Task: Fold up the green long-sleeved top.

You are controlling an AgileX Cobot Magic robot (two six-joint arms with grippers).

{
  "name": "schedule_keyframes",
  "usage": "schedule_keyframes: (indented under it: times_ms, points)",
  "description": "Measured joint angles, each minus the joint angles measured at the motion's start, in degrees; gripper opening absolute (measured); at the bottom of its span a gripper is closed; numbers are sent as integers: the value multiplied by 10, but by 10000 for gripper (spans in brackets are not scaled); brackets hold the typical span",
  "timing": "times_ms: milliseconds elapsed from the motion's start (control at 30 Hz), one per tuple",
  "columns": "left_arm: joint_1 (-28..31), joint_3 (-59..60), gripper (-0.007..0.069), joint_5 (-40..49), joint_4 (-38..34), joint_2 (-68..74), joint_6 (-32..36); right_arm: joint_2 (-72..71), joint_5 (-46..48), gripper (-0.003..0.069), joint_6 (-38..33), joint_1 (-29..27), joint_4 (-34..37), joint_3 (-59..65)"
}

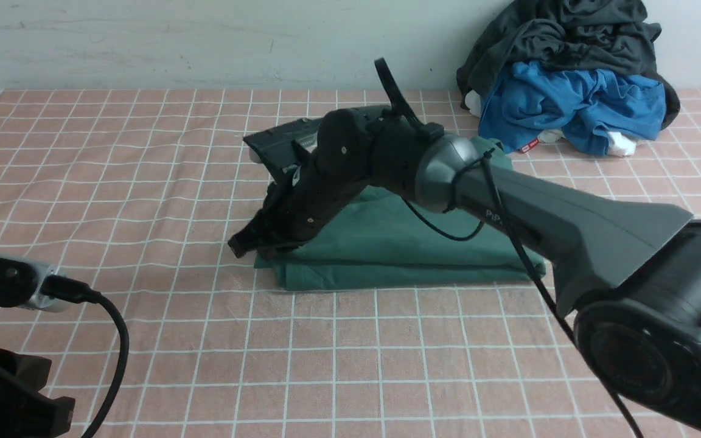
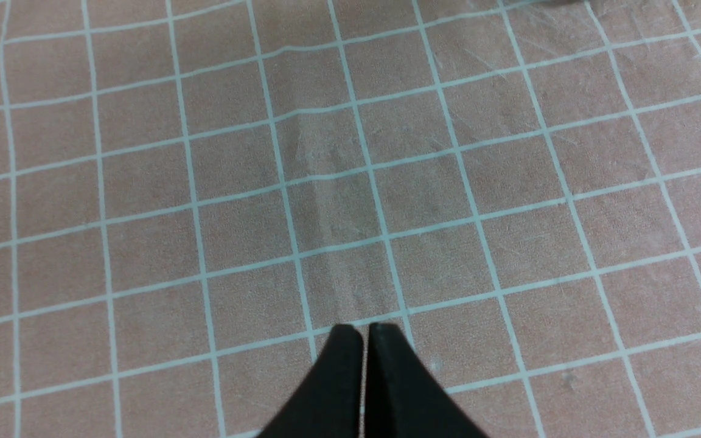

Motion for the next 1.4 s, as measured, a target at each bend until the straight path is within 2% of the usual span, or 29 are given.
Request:
schedule_keyframes:
  times_ms: [233, 267, 333, 433, 500, 633, 733, 767, 933, 967, 1033, 1100, 1233, 1400]
  points:
    - [0, 0, -3, 0, 0, 0, 0, -102, 139, -14, -2, 1, -186, -128]
    - [0, 0, -3, 1, 0, 0, 0, -133, 162, -14, -5, 1, -233, -147]
    - [0, 0, -3, 3, 0, 0, 0, -190, 174, -14, -5, 0, -290, -166]
    - [0, 0, -3, 3, 0, 0, 0, -279, 180, -14, 6, -14, -334, -167]
    - [0, 0, -3, 4, 0, 0, 0, -329, 180, -14, 12, -27, -325, -146]
    - [0, 0, -3, 4, 0, 0, 0, -437, 182, -14, 8, -48, -258, -37]
    - [0, 0, -3, 4, 0, 0, 0, -555, 158, -14, -1, -49, -188, 169]
    - [0, 0, -3, 4, 0, 0, 0, -562, 152, -14, -1, -49, -185, 182]
    - [0, 0, -3, 4, 0, 0, 0, -748, -75, -14, -2, -49, -152, 553]
    - [0, 0, -3, 4, 0, 0, 0, -754, -84, -14, -2, -49, -151, 565]
    - [0, 0, -3, 4, 0, 0, 0, -818, -182, -14, -2, -49, -142, 715]
    - [0, 0, -3, 4, 0, 0, 0, -846, -246, -14, -2, -49, -134, 803]
    - [0, 0, -3, 4, 0, 0, 0, -867, -319, -14, -1, -49, -124, 937]
    - [0, 0, -3, 4, 0, 0, 0, -869, -320, -14, -1, -49, -122, 1023]
